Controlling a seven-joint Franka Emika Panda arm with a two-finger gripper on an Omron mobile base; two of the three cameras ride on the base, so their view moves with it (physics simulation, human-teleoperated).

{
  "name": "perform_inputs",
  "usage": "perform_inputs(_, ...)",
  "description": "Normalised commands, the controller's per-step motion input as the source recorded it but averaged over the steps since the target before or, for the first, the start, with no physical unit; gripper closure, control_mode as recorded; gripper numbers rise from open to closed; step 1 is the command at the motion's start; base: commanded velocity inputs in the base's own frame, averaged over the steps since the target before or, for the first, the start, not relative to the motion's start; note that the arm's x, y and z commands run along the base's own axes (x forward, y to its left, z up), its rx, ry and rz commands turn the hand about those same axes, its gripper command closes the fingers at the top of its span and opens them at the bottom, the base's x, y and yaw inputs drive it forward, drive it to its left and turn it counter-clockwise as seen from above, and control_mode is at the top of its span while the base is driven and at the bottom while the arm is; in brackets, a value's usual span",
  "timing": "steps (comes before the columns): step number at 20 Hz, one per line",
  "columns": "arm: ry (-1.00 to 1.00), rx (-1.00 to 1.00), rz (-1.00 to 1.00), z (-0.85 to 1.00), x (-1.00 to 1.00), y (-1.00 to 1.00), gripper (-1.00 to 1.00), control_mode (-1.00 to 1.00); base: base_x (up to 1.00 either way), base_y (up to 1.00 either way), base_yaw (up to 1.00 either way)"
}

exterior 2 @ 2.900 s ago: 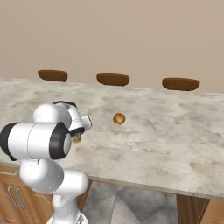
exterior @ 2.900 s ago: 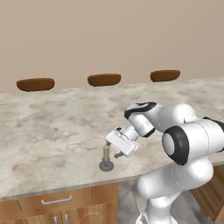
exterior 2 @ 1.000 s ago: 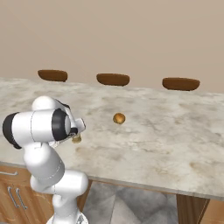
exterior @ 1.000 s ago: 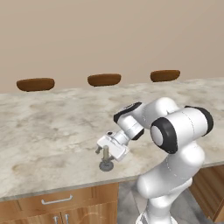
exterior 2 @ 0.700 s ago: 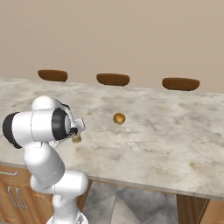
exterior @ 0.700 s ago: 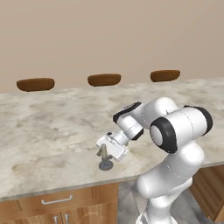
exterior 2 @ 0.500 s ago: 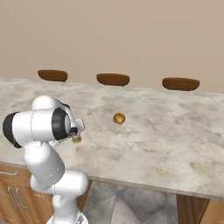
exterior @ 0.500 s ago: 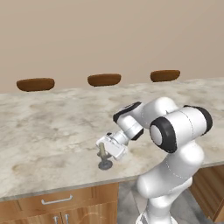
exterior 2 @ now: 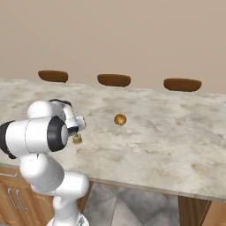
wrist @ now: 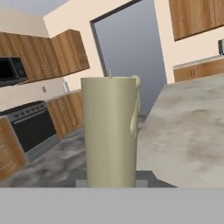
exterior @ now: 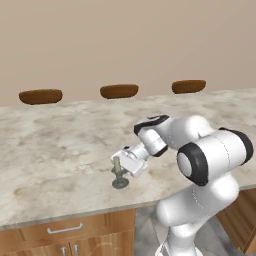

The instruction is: Pick the candle and candle from the dining table and place them in the open cabinet. Close the cabinet after placing the objects.

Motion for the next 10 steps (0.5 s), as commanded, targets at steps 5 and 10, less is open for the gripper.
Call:
perform_inputs(5, 0.00, 0.00, -0.10, 0.40, -0.32, -0.08, 1.00, -1.00, 0.00, 0.00, 0.00)
perform_inputs(10, 0.00, 0.00, -0.13, 0.29, -0.36, -0.06, 1.00, -1.00, 0.00, 0.00, 0.00)
